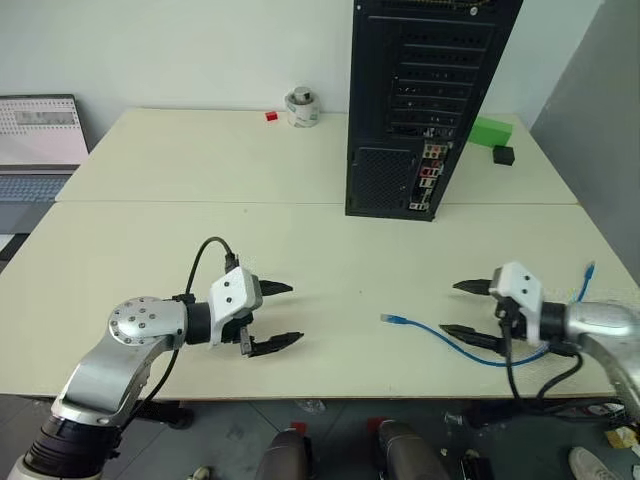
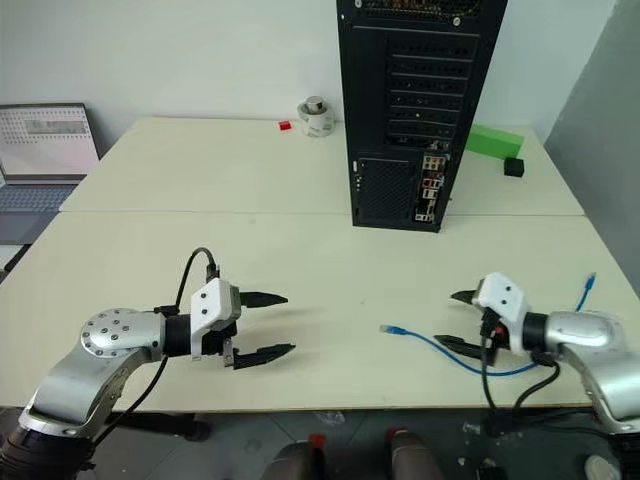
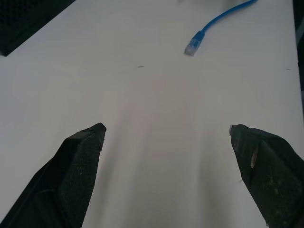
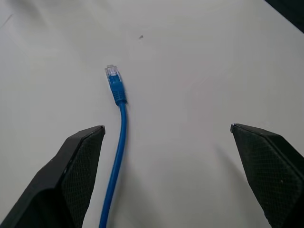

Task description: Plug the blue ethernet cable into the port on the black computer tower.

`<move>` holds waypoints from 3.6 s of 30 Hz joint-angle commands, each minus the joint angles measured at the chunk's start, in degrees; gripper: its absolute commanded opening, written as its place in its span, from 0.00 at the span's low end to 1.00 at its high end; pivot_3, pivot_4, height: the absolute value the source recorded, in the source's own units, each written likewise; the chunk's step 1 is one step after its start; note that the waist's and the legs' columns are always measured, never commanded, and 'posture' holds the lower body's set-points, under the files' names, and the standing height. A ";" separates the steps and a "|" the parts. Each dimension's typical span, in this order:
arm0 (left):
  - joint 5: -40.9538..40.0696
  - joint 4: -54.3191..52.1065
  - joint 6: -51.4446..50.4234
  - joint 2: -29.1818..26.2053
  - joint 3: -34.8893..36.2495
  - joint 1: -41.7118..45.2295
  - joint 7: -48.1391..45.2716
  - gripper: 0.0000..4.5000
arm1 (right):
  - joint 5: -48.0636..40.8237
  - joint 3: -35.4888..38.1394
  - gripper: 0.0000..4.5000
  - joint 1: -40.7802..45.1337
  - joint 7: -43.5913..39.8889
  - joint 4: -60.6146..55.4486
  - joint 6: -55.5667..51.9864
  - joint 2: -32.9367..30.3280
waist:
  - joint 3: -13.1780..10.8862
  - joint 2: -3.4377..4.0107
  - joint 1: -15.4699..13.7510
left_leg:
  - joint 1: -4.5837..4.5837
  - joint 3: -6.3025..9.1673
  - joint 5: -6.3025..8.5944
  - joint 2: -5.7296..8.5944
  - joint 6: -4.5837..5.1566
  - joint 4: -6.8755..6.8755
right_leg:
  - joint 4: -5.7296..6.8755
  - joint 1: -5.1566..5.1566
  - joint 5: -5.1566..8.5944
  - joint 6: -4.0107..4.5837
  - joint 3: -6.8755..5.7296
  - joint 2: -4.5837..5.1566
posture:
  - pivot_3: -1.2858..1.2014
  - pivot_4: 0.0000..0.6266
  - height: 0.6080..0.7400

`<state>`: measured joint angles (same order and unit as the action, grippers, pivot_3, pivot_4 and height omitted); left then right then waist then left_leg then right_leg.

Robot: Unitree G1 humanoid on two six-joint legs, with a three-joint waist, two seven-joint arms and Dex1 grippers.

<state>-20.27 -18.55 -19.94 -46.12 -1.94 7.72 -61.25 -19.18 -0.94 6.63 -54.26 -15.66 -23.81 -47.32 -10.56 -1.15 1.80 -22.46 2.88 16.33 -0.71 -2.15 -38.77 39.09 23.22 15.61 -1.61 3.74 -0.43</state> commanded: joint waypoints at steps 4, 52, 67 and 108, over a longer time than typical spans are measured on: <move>-1.24 -2.33 -0.04 -0.54 0.53 -0.24 -1.65 0.99 | 2.18 -4.32 1.00 1.32 1.24 1.18 0.12 3.83 | 0.00 0.00 -0.04 | -0.04 0.02 0.00 0.01 0.00 0.00 | -0.02 0.01 0.00 0.00 -0.03 0.01 | 0.52 0.24 1.00; 9.02 23.53 8.84 12.19 -13.48 21.79 -6.39 1.00 | 8.65 -15.48 0.00 16.11 -0.79 3.38 -1.10 14.58 | 0.00 0.00 -0.04 | -0.11 0.08 0.00 0.05 0.00 -0.06 | 0.05 0.05 -0.02 0.02 -0.14 -0.02 | 0.52 0.24 1.00; 9.42 25.05 8.40 15.70 -14.05 22.80 -7.50 0.67 | 9.60 -17.02 0.00 17.77 -0.65 2.72 -1.09 15.82 | 0.00 0.00 0.01 | -0.10 0.21 0.00 0.05 0.00 -0.07 | 0.08 0.05 -0.02 0.02 -0.14 0.00 | 0.52 0.24 1.00; 52.82 41.82 82.79 13.39 -8.75 25.06 39.00 0.06 | -8.35 -3.61 0.85 17.26 1.19 -4.89 -18.01 15.72 | 0.00 0.00 -0.18 | -0.10 0.28 0.00 0.13 0.00 -0.06 | 0.05 0.04 -0.06 -0.02 -0.16 0.39 | 0.52 0.24 1.00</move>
<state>28.45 23.39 58.89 -32.40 -13.08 31.48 -29.07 -23.99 -6.39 22.98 -54.57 -18.05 -38.89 -32.62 -10.55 -1.15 1.62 -22.56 3.16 16.33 -0.58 -2.14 -38.83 39.14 23.26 15.54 -1.63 3.57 -0.05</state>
